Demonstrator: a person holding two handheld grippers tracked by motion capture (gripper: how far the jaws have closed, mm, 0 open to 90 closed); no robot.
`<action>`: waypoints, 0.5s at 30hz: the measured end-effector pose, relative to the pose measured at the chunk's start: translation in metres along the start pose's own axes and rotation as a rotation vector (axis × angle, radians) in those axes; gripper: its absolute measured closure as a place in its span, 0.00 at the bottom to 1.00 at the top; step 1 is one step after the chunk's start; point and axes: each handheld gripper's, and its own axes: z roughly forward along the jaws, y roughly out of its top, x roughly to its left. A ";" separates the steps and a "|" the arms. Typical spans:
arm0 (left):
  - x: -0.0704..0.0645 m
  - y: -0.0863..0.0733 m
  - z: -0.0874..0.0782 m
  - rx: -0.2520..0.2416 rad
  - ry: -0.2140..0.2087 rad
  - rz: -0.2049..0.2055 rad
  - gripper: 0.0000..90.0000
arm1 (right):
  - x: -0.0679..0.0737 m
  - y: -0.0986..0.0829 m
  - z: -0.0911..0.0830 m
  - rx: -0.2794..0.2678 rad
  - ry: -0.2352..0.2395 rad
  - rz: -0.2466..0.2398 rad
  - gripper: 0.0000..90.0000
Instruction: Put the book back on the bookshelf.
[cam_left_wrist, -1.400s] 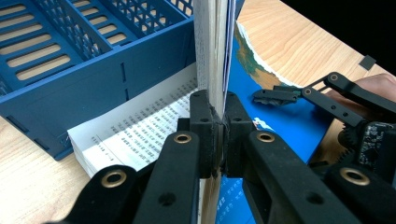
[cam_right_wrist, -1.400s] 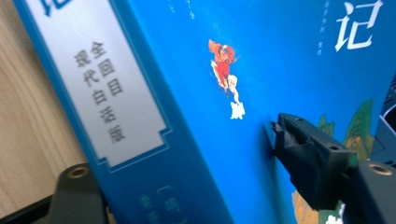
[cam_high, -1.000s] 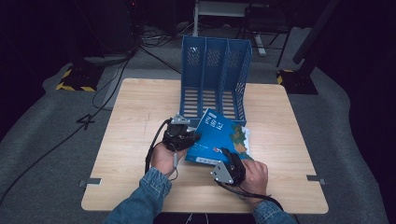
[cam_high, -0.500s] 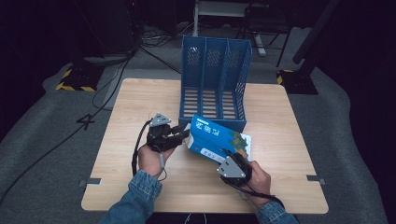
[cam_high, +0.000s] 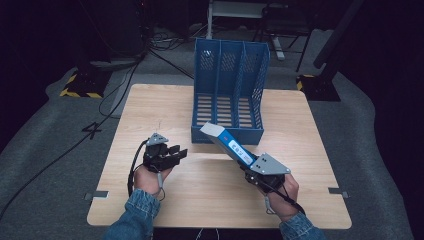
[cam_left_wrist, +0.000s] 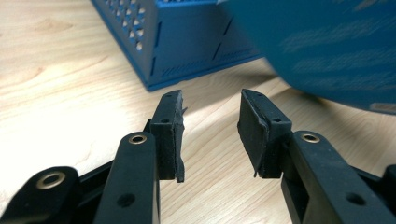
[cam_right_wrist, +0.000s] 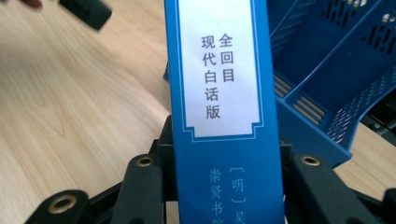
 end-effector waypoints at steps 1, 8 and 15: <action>0.001 -0.001 0.001 0.003 0.003 0.004 0.67 | -0.002 0.001 -0.002 -0.012 0.005 0.015 0.70; 0.005 -0.016 0.015 0.090 0.052 0.056 0.67 | -0.011 0.012 -0.017 -0.097 0.040 0.108 0.70; 0.007 -0.022 0.024 0.155 0.131 0.128 0.66 | -0.012 0.019 -0.025 -0.136 0.034 0.140 0.70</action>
